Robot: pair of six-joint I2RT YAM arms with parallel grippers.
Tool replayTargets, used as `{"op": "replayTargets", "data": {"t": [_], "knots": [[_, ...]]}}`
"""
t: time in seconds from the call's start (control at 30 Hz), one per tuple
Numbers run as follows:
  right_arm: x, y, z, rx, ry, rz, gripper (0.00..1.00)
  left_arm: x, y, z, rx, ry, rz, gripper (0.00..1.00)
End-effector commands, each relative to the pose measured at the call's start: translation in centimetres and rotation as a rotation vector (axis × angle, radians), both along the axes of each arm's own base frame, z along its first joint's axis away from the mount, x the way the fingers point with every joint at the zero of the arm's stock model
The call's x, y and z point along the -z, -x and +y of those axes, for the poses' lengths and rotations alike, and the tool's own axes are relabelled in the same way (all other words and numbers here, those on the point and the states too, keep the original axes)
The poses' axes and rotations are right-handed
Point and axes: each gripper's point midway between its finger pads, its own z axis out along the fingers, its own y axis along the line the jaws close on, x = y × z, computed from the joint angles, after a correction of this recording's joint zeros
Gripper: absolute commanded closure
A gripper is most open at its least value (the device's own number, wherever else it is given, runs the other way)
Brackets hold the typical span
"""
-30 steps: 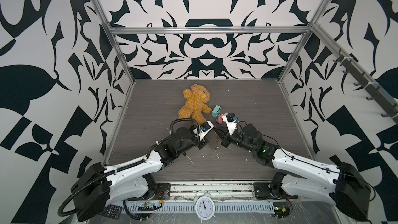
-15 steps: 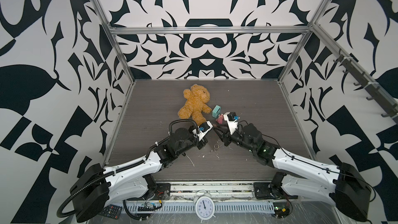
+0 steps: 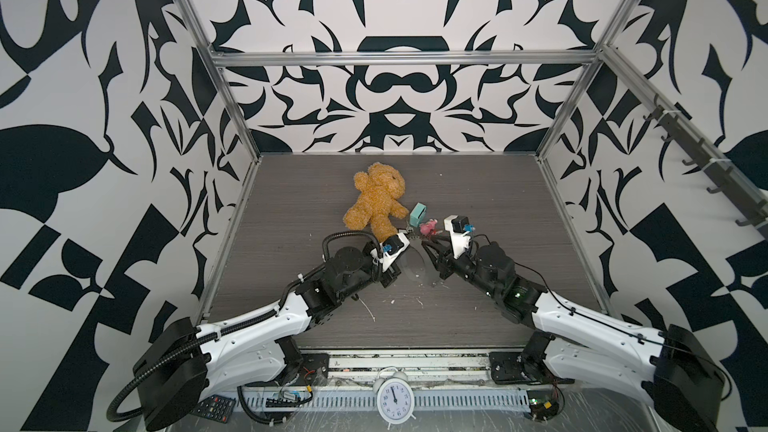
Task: Put the keys on the keyring
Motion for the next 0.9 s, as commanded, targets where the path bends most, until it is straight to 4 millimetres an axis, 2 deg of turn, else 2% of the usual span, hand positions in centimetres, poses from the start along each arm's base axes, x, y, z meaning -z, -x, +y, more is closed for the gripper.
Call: {"op": "replayTargets", "data": {"t": [0.0, 0.1, 0.13, 0.2, 0.27, 0.37, 0.43, 0.5, 0.57, 0.63, 0.77, 0.87], "knots": [[-0.4, -1.8, -2.7, 0.185, -0.004, -0.017, 0.65, -0.3, -0.3, 0.2, -0.023, 0.013, -0.002, 1.0], [0.3, -2.8, -4.4, 0.282, 0.022, -0.002, 0.66, 0.3, -1.0, 0.2, -0.056, -0.019, 0.004, 1.0], [0.4, -3.5, -5.2, 0.334, 0.017, -0.004, 0.66, 0.6, -1.3, 0.2, -0.071, -0.031, 0.005, 0.97], [0.1, -5.6, -6.8, 0.457, -0.034, 0.014, 0.67, 1.2, -2.2, 0.4, -0.115, -0.054, 0.003, 0.89], [-0.6, -8.7, -8.3, 0.578, -0.154, 0.127, 0.68, 1.7, -3.5, 0.6, -0.186, -0.06, 0.017, 0.83], [-2.1, -11.5, -8.0, 0.623, -0.322, 0.198, 0.69, 2.1, -4.8, 0.9, -0.263, -0.062, 0.075, 0.7], [-2.8, -11.8, -6.5, 0.546, -0.38, 0.163, 0.68, 2.2, -5.1, 0.7, -0.278, -0.064, 0.124, 0.64], [-3.1, -11.3, -5.2, 0.448, -0.342, 0.114, 0.64, 2.1, -5.1, 0.0, -0.258, -0.077, 0.151, 0.62], [-1.8, -10.7, -5.8, 0.433, -0.155, 0.069, 0.63, 2.6, -5.4, -0.9, -0.24, -0.102, 0.162, 0.61], [0.2, -10.0, -7.2, 0.462, -0.034, 0.047, 0.64, 4.3, -6.0, -1.8, -0.24, -0.144, 0.19, 0.6], [4.1, -8.9, -10.1, 0.511, 0.104, 0.016, 0.71, 7.7, -6.2, -2.6, -0.251, -0.22, 0.312, 0.63], [7.2, -8.8, -9.3, 0.443, 0.143, 0.068, 0.75, 10.3, -6.0, -3.1, -0.245, -0.239, 0.379, 0.64]]}}
